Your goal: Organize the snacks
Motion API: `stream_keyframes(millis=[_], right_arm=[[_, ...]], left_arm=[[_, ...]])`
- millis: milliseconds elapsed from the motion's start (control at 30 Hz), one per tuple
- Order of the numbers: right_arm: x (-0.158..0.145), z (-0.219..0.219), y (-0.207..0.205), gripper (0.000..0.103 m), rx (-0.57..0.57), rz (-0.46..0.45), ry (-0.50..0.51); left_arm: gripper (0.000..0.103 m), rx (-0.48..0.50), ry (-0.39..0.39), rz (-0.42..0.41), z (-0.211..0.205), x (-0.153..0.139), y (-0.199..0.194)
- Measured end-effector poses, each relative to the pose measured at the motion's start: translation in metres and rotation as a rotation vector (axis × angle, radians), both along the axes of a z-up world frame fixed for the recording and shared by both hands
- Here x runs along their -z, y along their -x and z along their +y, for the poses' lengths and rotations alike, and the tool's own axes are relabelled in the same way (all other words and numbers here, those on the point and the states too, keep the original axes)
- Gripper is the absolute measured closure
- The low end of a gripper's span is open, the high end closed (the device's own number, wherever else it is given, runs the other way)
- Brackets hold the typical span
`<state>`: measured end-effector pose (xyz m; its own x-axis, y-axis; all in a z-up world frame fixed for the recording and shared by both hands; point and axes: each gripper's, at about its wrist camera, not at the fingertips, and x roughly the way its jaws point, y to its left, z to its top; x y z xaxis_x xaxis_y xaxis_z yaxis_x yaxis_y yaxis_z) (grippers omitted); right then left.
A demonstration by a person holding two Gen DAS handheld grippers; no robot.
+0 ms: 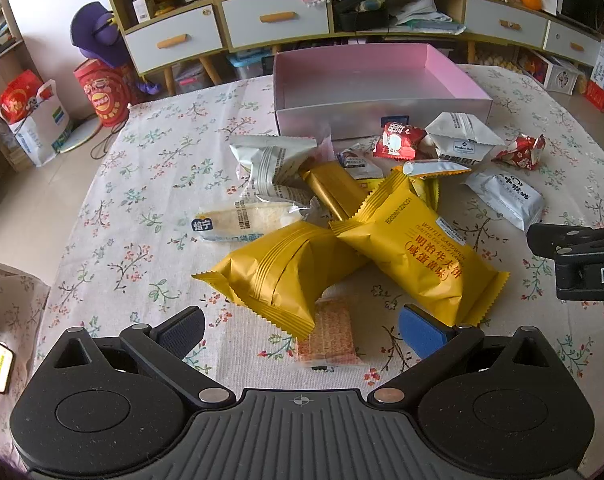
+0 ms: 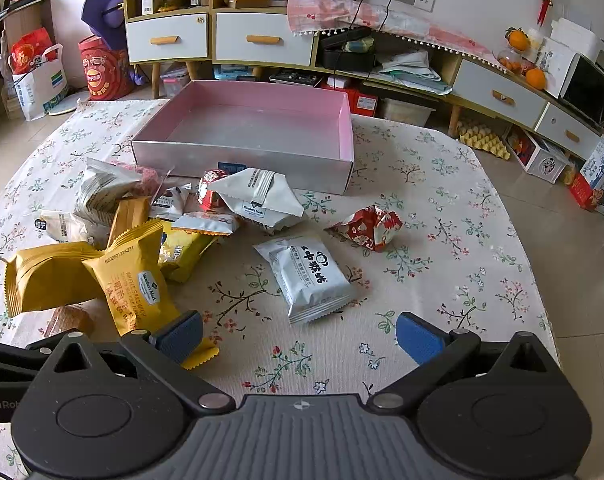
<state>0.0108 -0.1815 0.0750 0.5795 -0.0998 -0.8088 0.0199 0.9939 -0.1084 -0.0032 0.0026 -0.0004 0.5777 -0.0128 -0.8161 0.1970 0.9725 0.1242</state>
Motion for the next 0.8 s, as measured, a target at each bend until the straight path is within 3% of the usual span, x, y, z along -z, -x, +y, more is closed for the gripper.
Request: stream_keyframes(millis=[800], right_arm=[[0.0012,0.0037,-0.0005,0.018,-0.006,0.009,0.006]], left_arm=[[0.0,0.001,-0.001,0.003,-0.001,0.0016,0.0002]])
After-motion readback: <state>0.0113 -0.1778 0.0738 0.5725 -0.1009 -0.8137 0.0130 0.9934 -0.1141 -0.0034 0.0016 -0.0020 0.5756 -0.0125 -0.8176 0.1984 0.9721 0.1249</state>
